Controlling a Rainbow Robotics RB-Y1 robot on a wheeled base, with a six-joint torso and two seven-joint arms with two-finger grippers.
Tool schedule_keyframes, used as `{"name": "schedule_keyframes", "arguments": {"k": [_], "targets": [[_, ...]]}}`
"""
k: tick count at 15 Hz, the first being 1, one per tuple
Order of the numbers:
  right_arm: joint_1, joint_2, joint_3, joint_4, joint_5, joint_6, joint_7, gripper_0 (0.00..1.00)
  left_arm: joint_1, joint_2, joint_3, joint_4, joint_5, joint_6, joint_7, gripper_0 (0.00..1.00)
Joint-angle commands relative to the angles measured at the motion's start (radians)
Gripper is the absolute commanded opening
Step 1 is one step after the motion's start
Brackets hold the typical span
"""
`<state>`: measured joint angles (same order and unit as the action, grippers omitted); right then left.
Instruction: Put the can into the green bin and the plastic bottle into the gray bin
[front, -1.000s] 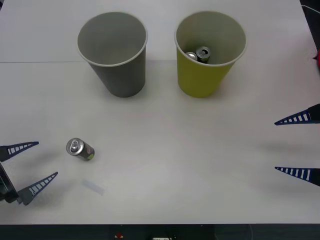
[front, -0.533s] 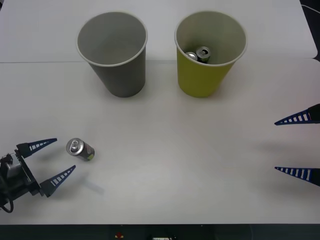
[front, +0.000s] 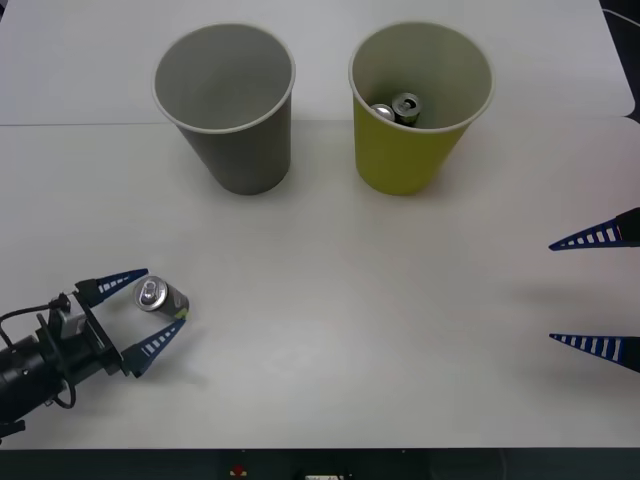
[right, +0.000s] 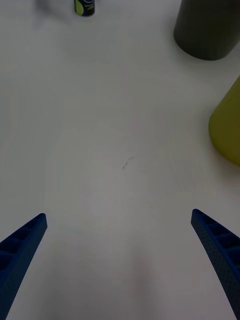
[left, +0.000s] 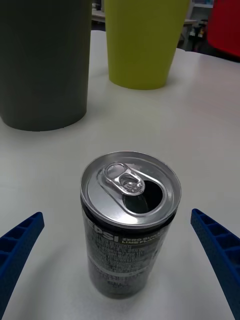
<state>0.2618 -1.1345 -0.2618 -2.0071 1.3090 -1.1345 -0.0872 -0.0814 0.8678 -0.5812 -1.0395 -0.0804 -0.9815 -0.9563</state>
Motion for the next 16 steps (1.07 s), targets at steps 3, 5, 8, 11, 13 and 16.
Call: {"name": "schedule_keyframes", "arguments": {"k": [3, 5, 8, 11, 13, 16], "targets": [[0.0, 0.0, 0.0, 0.0, 0.0, 0.0, 0.0, 1.0, -0.023, -0.013, -0.035, 0.004, 0.028, 0.0, -0.002, 1.0], [0.0, 0.0, 0.0, 0.0, 0.0, 0.0, 0.0, 1.0, -0.023, -0.013, -0.037, 0.004, 0.027, 0.0, -0.01, 0.15], [0.0, 0.0, 0.0, 0.0, 0.0, 0.0, 0.0, 1.0, -0.023, -0.015, -0.037, 0.003, 0.027, 0.0, -0.016, 0.0], [0.0, 0.0, 0.0, 0.0, 0.0, 0.0, 0.0, 1.0, -0.02, -0.013, -0.035, 0.001, 0.027, 0.0, -0.015, 0.0], [0.0, 0.0, 0.0, 0.0, 0.0, 0.0, 0.0, 1.0, -0.02, -0.013, -0.031, -0.005, 0.022, 0.0, -0.01, 0.0], [0.0, 0.0, 0.0, 0.0, 0.0, 0.0, 0.0, 1.0, -0.009, -0.013, 0.047, -0.031, -0.093, 0.0, 0.016, 0.0]]}}
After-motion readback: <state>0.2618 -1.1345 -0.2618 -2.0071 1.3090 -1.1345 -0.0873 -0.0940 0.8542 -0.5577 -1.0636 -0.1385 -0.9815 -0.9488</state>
